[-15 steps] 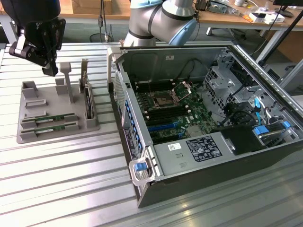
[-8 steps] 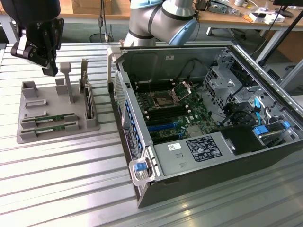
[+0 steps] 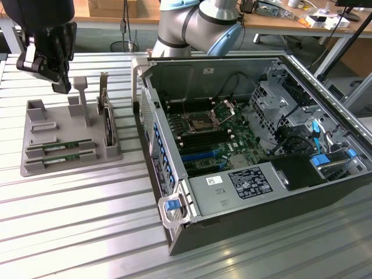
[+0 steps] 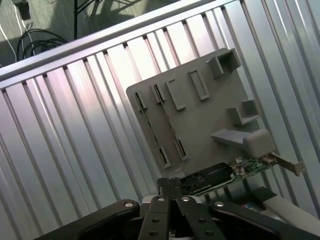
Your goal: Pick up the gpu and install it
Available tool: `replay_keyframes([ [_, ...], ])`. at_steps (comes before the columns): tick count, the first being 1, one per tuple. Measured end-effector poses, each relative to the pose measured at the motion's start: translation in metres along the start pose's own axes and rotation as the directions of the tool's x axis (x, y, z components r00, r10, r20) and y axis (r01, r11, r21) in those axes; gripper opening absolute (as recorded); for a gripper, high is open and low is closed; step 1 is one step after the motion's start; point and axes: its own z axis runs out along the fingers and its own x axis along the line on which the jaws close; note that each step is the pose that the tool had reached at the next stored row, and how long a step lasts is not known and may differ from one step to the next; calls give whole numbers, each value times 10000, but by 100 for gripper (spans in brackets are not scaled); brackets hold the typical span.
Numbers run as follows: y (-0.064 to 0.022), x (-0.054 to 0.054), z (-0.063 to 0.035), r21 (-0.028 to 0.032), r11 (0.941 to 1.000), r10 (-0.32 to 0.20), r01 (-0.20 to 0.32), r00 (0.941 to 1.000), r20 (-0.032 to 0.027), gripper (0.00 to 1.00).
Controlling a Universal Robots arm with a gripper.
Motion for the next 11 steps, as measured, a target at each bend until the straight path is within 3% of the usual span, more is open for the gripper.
replay_keyframes([
  [11, -3, -1, 0, -15, 9983, -591, 591, 9983, -26, 11],
])
